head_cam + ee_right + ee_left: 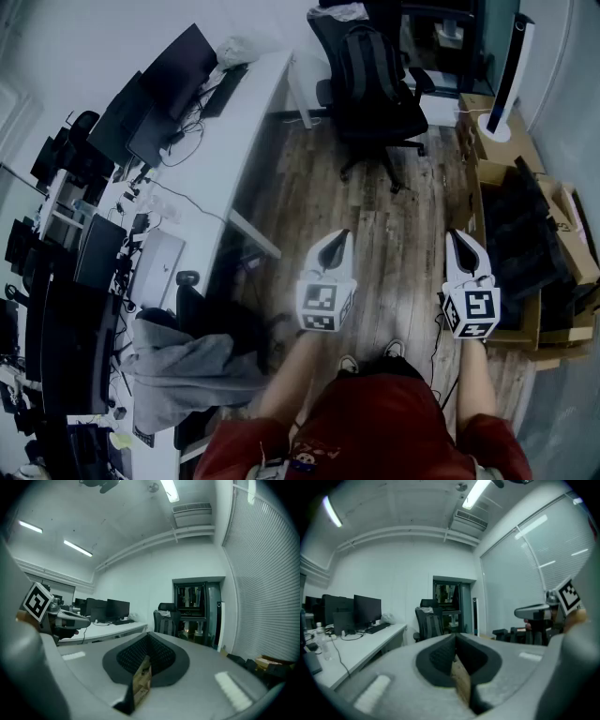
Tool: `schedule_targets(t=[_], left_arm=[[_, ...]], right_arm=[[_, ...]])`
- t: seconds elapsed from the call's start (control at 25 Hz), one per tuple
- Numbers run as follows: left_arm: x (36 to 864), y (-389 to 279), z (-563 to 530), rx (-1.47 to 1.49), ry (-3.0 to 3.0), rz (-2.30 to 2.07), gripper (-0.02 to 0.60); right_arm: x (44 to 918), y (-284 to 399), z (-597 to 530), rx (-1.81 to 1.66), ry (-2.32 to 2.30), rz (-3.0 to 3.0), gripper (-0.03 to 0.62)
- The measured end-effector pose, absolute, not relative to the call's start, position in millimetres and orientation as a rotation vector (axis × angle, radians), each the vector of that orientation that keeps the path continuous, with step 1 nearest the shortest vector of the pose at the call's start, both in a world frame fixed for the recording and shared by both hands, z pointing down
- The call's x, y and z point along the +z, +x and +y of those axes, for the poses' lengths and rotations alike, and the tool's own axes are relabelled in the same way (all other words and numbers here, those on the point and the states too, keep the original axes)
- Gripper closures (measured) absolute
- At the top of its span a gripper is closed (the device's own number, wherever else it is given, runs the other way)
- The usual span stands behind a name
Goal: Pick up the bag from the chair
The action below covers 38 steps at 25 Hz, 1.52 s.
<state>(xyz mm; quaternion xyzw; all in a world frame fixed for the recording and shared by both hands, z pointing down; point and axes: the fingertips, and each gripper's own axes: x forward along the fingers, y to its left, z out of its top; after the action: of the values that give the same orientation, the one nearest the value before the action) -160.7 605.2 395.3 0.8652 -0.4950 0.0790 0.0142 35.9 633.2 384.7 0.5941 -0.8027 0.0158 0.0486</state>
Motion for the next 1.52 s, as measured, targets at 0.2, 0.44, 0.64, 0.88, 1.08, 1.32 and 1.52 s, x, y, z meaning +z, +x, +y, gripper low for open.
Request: schedule_targets(t=[0.2,0.44,0.64,0.88,1.08,1.32,1.52], left_arm=[[397.3,-132.6,589.6,0.243,2.699,-1.556,0.581],[405.5,-98.6,576.9,0.257,2.684,-1.563,0.581],[407.4,-78.7,571.5,0.262,2.673,-1.581,0.581],[405.9,-66.5,564.3,0.272,2.673,-1.612,0.581],[412.8,-64.5,546.5,0.295,2.684,-1.607,0.581],[414.8,-70.0,504.2,0.277,2.684,-1.615,0.581],[413.8,-83.6,452.7,0.262,2.682,-1.623,0.581]], right_arm=[[391.0,60.3,617.8,0.056,1.806,-2.450,0.591],[396.2,92.2,602.3,0.064,1.809,-2.461,0.591],[399.2,117.3,595.0,0.094,1.835,-2.491,0.592],[401.7,128.9,584.8,0.104,1.827,-2.509,0.592],[407.6,128.0,564.5,0.121,1.822,-2.506,0.592],[409.0,117.2,523.3,0.092,1.794,-2.490,0.592],[407.3,102.9,471.2,0.078,1.784,-2.483,0.591]])
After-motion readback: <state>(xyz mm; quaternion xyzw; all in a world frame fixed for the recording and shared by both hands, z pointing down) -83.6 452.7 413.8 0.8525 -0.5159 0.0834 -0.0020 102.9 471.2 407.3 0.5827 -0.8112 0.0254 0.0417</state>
